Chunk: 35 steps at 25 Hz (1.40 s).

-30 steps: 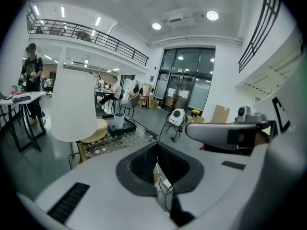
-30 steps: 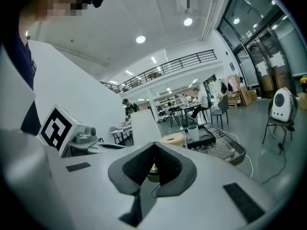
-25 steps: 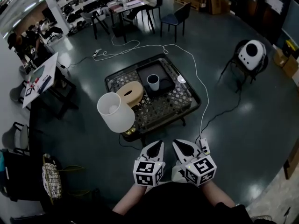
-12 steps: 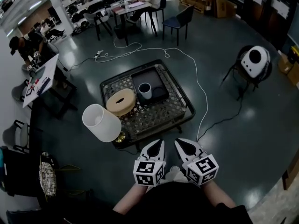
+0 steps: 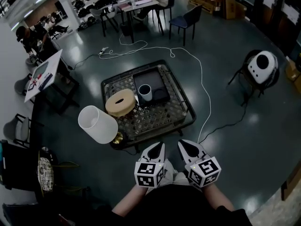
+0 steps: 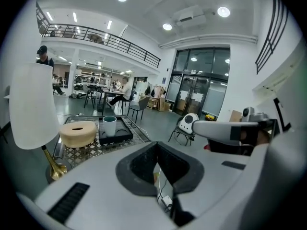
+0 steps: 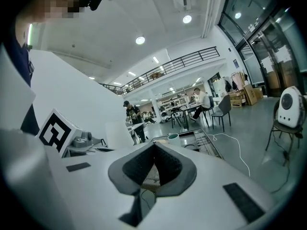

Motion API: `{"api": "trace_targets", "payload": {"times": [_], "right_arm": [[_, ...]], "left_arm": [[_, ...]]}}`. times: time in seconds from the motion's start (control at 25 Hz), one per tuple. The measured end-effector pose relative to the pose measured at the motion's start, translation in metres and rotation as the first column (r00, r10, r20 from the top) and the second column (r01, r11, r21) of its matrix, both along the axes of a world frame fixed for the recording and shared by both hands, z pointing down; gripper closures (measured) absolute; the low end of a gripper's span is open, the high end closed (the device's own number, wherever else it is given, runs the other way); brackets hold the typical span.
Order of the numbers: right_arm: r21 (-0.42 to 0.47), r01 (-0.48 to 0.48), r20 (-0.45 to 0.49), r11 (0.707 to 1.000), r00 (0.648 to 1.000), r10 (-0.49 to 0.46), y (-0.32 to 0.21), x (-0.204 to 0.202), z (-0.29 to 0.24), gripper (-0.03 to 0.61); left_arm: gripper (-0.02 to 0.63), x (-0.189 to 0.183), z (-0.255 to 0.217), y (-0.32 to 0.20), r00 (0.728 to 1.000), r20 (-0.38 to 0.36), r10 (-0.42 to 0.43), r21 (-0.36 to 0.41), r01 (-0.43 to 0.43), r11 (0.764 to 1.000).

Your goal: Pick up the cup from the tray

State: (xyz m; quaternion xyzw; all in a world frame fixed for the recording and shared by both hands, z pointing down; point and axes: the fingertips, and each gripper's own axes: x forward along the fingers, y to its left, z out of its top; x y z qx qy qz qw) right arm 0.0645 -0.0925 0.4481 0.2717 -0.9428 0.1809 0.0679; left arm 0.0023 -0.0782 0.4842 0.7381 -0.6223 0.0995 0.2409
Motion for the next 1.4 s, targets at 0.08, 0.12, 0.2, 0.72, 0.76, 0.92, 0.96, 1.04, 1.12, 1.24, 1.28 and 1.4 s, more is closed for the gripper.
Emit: {"api": "trace_targets", "payload": {"times": [0.08, 0.12, 0.2, 0.72, 0.76, 0.92, 0.96, 1.04, 1.12, 1.24, 1.28, 1.4], "right_arm": [[0.004, 0.007, -0.001, 1.0, 1.0, -0.007, -0.007, -0.004, -0.001, 0.566], [0.006, 0.011, -0.002, 1.0, 1.0, -0.011, -0.01, -0.006, -0.002, 0.566], [0.007, 0.017, -0.005, 1.0, 1.0, -0.017, -0.017, -0.01, -0.004, 0.566], [-0.007, 0.02, -0.036, 1.0, 0.999, -0.02, -0.093, -0.043, 0.007, 0.566], [-0.011, 0.022, -0.037, 1.0, 0.999, -0.022, -0.099, -0.047, 0.009, 0.566], [-0.026, 0.034, -0.042, 0.999, 0.998, -0.035, -0.123, -0.064, 0.016, 0.566], [-0.031, 0.037, -0.042, 0.999, 0.998, -0.038, -0.129, -0.068, 0.019, 0.566], [-0.042, 0.041, -0.039, 0.998, 0.998, -0.043, -0.139, -0.074, 0.023, 0.566], [-0.053, 0.045, -0.036, 0.998, 0.998, -0.047, -0.149, -0.078, 0.027, 0.566], [-0.069, 0.047, -0.035, 0.996, 0.998, -0.05, -0.163, -0.086, 0.034, 0.566], [-0.075, 0.046, -0.034, 0.996, 0.998, -0.048, -0.168, -0.088, 0.037, 0.566], [-0.097, 0.038, -0.032, 0.995, 0.999, -0.041, -0.178, -0.09, 0.048, 0.566]], "left_arm": [[0.603, -0.004, -0.001, -0.006, 1.0, -0.007, -0.014, 0.003, 0.014, 1.0], [0.603, -0.006, -0.001, -0.01, 1.0, -0.009, -0.02, 0.005, 0.02, 1.0], [0.603, -0.01, -0.002, -0.018, 1.0, -0.007, -0.027, 0.009, 0.027, 1.0], [0.603, -0.066, 0.012, -0.094, 0.993, 0.031, -0.112, 0.018, 0.111, 0.994], [0.603, -0.071, 0.013, -0.101, 0.993, 0.028, -0.118, 0.016, 0.118, 0.993], [0.603, -0.09, 0.021, -0.125, 0.99, 0.03, -0.136, 0.006, 0.136, 0.991], [0.603, -0.094, 0.024, -0.131, 0.99, 0.034, -0.14, 0.003, 0.14, 0.99], [0.603, -0.1, 0.031, -0.141, 0.988, 0.037, -0.148, -0.008, 0.149, 0.989], [0.603, -0.105, 0.039, -0.152, 0.987, 0.031, -0.16, -0.018, 0.161, 0.987], [0.6, -0.118, 0.053, -0.17, 0.983, 0.03, -0.184, -0.02, 0.184, 0.983], [0.598, -0.123, 0.059, -0.177, 0.981, 0.034, -0.193, -0.021, 0.194, 0.981], [0.486, -0.135, 0.08, -0.199, 0.979, 0.05, -0.199, -0.034, 0.201, 0.979]]}}
